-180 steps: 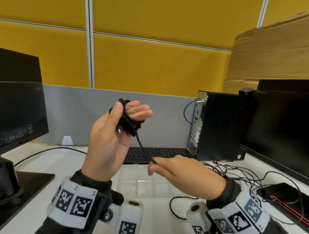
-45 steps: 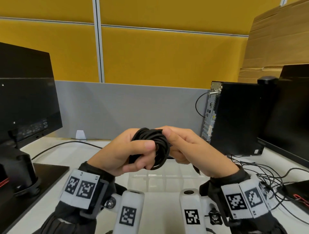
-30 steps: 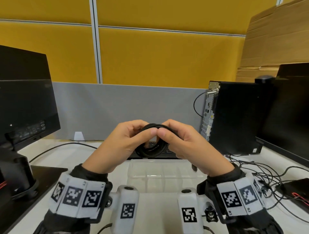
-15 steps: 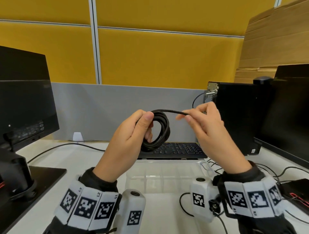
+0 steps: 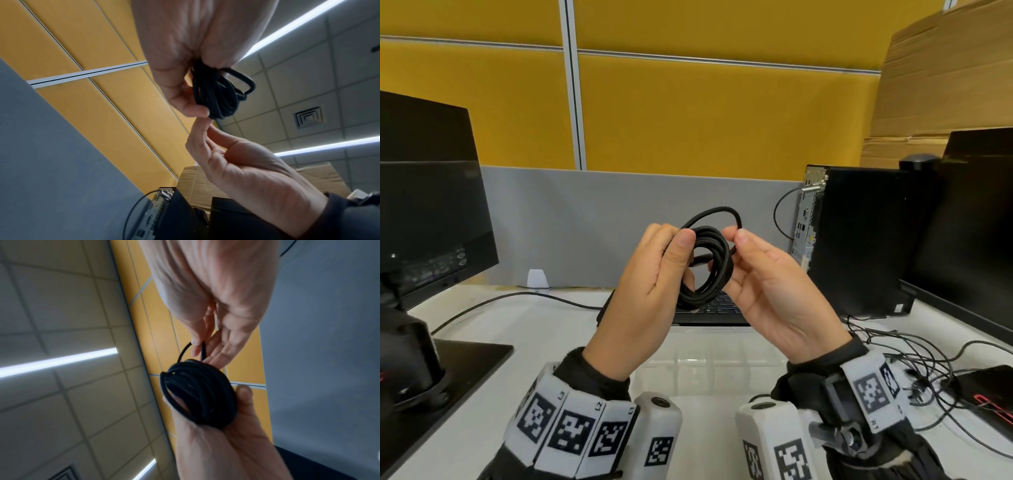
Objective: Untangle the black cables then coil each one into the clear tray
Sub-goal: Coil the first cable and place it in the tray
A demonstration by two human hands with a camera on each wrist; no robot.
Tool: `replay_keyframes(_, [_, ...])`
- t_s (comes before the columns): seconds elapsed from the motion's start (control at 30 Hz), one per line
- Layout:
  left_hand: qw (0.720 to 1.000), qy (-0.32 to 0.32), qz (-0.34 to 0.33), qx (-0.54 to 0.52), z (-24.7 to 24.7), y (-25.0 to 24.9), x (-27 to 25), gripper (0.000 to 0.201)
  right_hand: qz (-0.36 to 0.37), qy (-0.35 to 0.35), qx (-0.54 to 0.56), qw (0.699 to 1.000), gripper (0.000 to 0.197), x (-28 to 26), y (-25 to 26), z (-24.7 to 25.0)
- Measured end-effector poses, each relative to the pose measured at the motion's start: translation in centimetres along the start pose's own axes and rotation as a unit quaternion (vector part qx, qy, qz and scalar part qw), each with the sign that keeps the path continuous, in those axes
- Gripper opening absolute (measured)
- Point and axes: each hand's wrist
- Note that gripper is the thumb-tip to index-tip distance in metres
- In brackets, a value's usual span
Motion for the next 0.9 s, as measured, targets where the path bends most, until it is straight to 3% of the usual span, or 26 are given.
replay_keyframes(0.13, [0.997,0.019,0.042,-0.067,-0.1,-0.2,0.0,0.061,-0.052,0.013,0.056,0.997,0.026,-0.1,-0.3,-0.5])
replay_keyframes(0.27, [0.998,0.019,0.033,-0.047,-0.2,-0.4,0.1,0.055,-0.068,0.026,0.102,0.992,0.022,-0.3,-1.0,-1.1])
replay_keyframes(0.37, [0.998,0.026,0.054,-0.035,-0.1,0.1,0.2,0.058,-0.055,0.032,0.064,0.996,0.022,-0.4,-1.1,-1.1])
replay_keyframes(0.5, [0.996,0.029,0.082,-0.012,0.1,0.1,0.2,0.051,-0.037,0.055,-0.047,0.997,0.038,-0.7,-0.6,-0.8])
replay_keyframes(0.63, [0.997,0.001,0.079,-0.001,0.2,0.0,0.2,0.046,-0.014,0.064,-0.121,0.99,0.032,-1.1,0.1,-0.8])
replay_keyframes(0.77, [0.996,-0.033,0.084,-0.002,0.0,0.1,0.2,0.049,-0.012,0.072,-0.104,0.992,0.05,-1.2,0.4,-0.9])
replay_keyframes(0.9, [0.994,-0.056,0.092,-0.023,-0.4,-0.1,-0.1,0.046,0.015,0.082,-0.208,0.974,0.065,-1.6,0.2,-1.2])
Point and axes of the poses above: each hand's wrist, its own x-axis towards the middle knuckle, its own z-axis out of the back of the hand, y = z × x, and after that the axes turned 2 degrees about x, right-handed
